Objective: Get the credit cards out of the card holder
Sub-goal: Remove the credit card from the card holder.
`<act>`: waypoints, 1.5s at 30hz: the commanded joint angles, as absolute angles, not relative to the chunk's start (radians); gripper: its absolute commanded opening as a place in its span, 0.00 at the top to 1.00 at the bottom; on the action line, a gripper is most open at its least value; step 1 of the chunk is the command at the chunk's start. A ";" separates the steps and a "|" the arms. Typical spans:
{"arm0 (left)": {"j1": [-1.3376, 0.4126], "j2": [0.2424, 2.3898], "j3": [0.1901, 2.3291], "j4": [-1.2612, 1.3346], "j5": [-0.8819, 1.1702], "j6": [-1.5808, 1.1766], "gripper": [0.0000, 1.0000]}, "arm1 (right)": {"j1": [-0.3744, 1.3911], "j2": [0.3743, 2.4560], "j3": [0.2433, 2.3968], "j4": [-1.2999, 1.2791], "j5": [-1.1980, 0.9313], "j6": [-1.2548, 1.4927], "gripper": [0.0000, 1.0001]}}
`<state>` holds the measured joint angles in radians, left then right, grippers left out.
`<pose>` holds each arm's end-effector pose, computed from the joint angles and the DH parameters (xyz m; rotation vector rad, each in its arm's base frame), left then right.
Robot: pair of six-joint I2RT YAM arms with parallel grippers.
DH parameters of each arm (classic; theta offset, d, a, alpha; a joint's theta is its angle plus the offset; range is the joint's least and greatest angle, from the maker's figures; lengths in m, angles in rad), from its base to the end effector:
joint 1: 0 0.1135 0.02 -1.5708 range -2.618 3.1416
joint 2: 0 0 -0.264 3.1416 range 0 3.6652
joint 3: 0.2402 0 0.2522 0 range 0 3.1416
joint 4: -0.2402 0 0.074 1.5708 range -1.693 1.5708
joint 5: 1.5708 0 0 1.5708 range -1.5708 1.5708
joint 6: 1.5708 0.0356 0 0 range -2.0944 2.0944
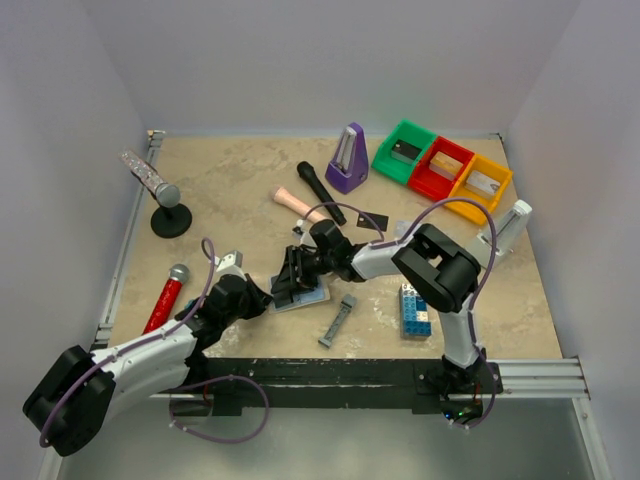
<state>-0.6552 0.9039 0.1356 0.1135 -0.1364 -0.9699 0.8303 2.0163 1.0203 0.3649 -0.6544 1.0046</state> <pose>0.1308 -0.0944 0.1273 -0.4408 2.2796 -0.7215 0.2538 0.3098 0.1184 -0.2199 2.6272 1.5836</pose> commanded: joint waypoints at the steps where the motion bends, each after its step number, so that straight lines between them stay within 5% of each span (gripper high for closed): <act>1: -0.667 0.916 0.126 0.164 -0.092 -0.986 1.00 | 0.853 2.043 1.074 0.351 -0.709 0.985 0.54; 45: -0.667 0.969 0.137 0.035 -0.187 -1.020 1.00 | 0.828 1.838 1.019 0.101 -0.612 0.859 0.58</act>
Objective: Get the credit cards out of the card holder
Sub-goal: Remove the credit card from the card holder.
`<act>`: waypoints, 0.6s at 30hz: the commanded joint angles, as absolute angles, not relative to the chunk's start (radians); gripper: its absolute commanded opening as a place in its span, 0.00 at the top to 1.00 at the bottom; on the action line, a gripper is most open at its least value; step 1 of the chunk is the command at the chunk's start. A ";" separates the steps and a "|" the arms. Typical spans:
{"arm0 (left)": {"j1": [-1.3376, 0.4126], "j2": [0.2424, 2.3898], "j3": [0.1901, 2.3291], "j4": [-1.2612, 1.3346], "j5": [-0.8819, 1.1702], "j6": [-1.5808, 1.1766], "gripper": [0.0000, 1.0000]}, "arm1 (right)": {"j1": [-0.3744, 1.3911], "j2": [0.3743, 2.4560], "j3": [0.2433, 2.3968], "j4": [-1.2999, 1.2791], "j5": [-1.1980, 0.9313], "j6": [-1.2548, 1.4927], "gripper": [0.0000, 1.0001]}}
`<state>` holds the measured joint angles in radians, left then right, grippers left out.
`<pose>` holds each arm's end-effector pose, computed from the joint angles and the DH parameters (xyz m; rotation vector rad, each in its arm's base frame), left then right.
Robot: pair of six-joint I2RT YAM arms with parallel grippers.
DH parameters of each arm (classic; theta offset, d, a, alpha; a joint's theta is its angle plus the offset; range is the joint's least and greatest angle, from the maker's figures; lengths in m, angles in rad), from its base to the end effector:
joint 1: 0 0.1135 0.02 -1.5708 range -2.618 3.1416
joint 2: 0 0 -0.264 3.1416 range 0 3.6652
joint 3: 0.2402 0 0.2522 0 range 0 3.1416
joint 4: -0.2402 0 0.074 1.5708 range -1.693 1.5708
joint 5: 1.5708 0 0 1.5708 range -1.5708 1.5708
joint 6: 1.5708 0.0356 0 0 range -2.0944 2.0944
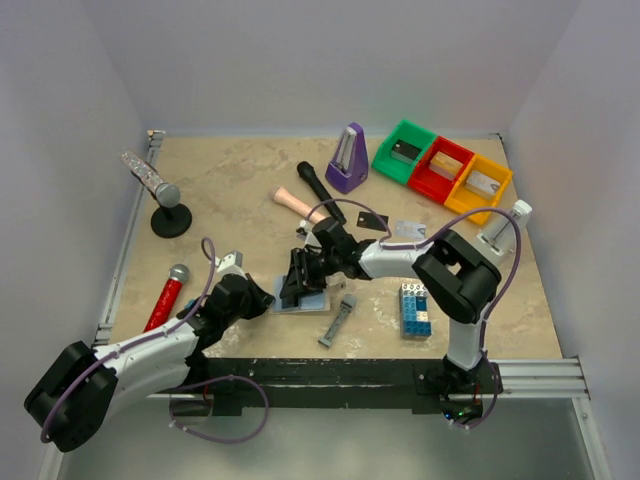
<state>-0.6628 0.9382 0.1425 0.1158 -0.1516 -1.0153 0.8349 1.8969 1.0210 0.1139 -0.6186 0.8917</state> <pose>0.1319 -0.0961 0.1248 -0.4948 2.2932 -0.7139 0.2411 0.2970 0.1427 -0.2922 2.7077 1.4381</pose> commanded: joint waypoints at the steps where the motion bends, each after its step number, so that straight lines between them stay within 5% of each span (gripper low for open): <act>1: -0.667 0.973 0.137 0.035 -0.187 -1.020 1.00 | 0.827 1.835 1.019 0.100 -0.612 0.858 0.58; 18: -0.667 0.956 0.133 0.020 -0.189 -1.026 1.00 | 0.802 1.799 0.976 0.083 -0.586 0.842 0.63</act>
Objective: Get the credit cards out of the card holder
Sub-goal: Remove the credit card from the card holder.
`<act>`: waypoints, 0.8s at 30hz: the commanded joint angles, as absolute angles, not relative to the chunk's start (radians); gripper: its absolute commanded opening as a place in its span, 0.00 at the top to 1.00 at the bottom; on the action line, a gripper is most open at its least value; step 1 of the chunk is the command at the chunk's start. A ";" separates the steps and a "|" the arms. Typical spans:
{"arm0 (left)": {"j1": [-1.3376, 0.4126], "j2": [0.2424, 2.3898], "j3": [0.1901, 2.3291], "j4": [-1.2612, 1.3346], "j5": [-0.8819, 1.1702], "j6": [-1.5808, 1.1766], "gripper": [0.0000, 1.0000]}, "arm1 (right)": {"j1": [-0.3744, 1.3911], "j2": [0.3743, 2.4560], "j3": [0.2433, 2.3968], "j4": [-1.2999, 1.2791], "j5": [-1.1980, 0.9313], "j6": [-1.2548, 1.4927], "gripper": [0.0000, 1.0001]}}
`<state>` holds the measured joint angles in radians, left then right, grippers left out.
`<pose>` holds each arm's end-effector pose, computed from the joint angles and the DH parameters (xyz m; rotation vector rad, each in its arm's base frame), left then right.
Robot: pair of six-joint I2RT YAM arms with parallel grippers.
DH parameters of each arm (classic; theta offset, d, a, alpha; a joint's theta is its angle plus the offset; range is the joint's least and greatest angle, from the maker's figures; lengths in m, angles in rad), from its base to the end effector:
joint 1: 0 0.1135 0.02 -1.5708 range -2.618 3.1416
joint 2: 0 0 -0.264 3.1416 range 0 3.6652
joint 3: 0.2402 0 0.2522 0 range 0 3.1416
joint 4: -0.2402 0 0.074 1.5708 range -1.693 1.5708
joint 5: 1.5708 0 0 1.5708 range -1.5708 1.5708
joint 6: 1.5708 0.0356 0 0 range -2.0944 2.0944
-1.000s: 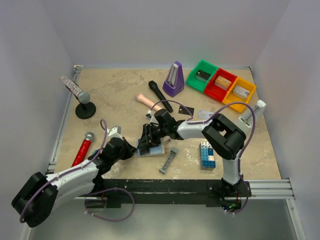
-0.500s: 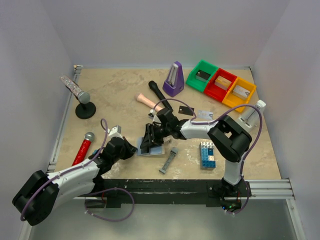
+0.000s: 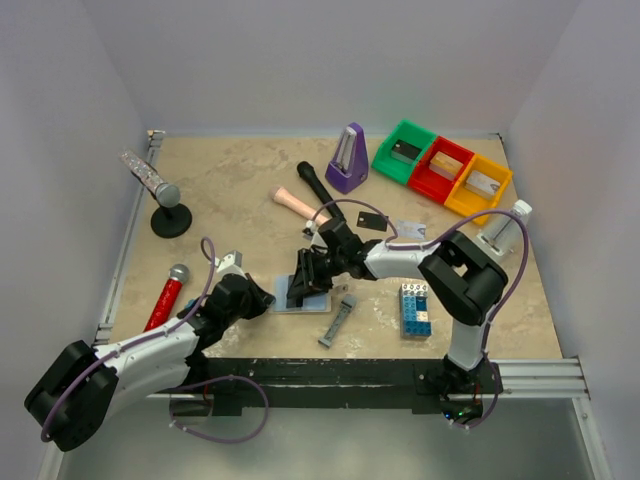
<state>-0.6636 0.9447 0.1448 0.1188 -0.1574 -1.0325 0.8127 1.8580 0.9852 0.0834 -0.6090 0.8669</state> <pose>0.1325 -0.0965 0.1248 -0.5169 2.2897 -0.7163 0.2402 0.2833 0.1443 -0.2771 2.7177 1.3992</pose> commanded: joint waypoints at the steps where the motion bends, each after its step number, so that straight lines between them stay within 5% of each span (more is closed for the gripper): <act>1: -0.667 0.951 0.132 0.018 -0.189 -1.026 1.00 | 0.799 1.799 0.974 0.080 -0.581 0.841 0.63; 16: -0.667 0.934 0.132 0.003 -0.193 -1.029 1.00 | 0.775 1.779 0.939 0.084 -0.566 0.844 0.76; 24: -0.667 0.896 0.132 -0.041 -0.199 -1.035 1.00 | 0.759 1.770 0.925 0.058 -0.531 0.835 0.92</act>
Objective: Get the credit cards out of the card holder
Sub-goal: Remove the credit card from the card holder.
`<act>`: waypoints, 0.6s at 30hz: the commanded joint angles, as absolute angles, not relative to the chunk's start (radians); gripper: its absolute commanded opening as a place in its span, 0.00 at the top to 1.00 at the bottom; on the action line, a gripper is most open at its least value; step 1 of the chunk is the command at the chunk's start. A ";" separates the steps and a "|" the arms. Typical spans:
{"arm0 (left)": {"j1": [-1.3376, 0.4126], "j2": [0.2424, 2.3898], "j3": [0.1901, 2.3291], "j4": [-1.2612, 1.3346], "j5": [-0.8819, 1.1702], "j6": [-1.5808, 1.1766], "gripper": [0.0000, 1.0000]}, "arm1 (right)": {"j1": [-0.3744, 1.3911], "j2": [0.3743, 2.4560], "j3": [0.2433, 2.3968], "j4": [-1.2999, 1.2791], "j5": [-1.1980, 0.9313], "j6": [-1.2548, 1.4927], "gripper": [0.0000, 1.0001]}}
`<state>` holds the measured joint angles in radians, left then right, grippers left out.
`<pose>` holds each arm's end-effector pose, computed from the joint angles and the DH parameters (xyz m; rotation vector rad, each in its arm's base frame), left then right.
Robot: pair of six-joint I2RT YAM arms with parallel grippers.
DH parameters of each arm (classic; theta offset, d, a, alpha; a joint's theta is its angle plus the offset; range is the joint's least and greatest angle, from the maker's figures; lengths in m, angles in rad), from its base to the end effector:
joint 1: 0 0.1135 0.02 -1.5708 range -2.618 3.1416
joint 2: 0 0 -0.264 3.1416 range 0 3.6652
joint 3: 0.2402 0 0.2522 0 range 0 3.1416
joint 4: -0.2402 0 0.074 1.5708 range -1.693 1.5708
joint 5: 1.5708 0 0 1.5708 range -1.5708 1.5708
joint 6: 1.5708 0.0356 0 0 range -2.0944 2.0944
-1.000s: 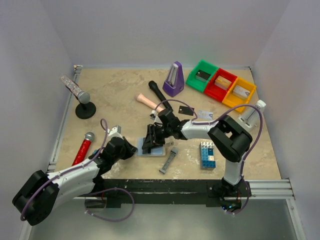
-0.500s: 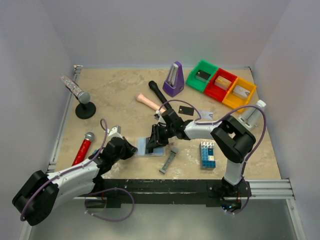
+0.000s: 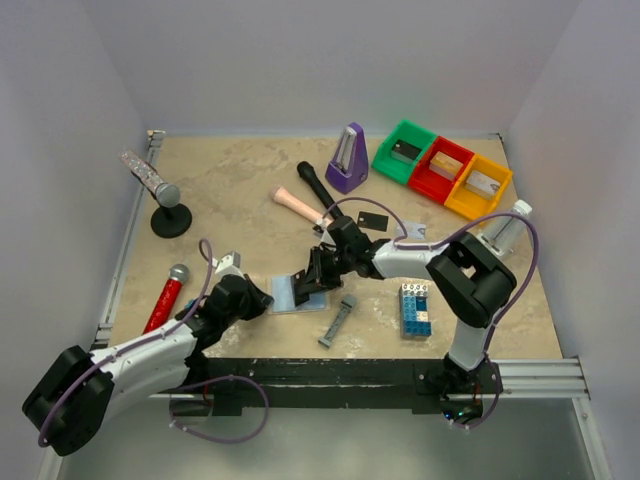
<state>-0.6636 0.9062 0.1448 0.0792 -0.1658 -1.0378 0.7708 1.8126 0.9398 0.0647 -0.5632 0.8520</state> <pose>0.1301 -0.0943 0.1269 -0.5270 2.2854 -0.7103 0.2440 0.2634 0.1454 -0.2034 2.7109 1.3231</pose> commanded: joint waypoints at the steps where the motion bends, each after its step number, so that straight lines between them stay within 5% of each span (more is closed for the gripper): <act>1: -0.667 0.891 0.130 -0.044 -0.201 -1.035 1.00 | 0.758 1.769 0.923 0.052 -0.525 0.833 0.95; 13: -0.667 0.779 0.184 -0.153 -0.222 -1.012 1.00 | 0.703 1.655 0.897 -0.050 -0.492 0.770 1.00; 18: -0.666 0.713 0.233 -0.178 -0.212 -0.980 0.74 | 0.695 1.573 0.931 -0.168 -0.471 0.690 1.00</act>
